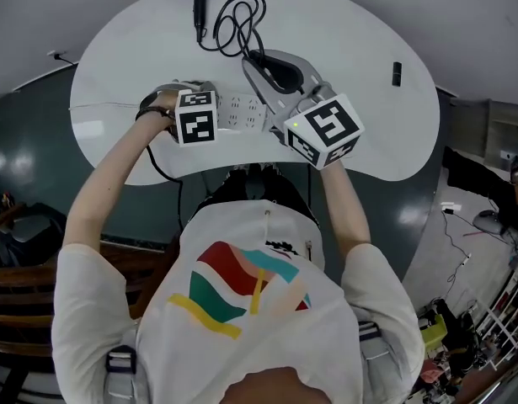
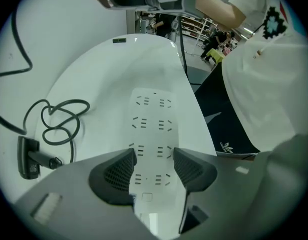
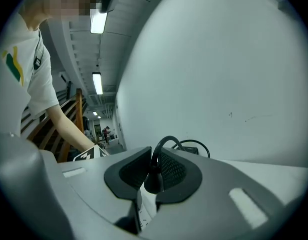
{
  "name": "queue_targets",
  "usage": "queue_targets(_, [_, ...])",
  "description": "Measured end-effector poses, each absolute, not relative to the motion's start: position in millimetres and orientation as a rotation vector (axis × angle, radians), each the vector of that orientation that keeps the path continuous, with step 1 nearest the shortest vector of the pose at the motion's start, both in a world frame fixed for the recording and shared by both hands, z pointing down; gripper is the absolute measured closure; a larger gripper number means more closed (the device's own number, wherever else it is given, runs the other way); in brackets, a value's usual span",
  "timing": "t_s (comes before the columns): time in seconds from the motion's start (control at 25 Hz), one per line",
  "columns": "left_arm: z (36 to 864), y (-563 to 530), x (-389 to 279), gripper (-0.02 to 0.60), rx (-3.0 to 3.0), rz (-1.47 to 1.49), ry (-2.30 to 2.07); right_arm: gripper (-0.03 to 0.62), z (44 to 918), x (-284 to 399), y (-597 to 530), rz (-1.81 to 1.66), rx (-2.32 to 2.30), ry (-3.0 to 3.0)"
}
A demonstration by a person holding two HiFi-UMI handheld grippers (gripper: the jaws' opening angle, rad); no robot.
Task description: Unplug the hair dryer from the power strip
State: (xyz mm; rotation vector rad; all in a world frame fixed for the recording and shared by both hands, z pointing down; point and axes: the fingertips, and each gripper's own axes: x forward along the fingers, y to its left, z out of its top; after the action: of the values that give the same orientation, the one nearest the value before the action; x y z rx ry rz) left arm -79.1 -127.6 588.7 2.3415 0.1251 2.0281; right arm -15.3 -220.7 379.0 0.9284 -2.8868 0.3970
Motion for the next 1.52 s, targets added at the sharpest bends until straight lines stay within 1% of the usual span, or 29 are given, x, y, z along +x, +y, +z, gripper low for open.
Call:
queue_targets(0.68, [587.0,-127.4,-77.5,0.331,2.34,2.031,0.129,0.539,373.7,-19.0,-221.6,0.347,0.945,-2.825])
queue_targets(1.2, [588.6,-128.1,-77.8,0.33,2.315,2.051,0.131,0.537,437.0,3.4,-200.0,0.157,0.933,-2.442])
queue_targets(1.52, [589.6,-128.3,-77.8,0.33,2.312,2.052,0.127,0.537,503.4,35.2,-184.3,0.189,0.913,-2.231])
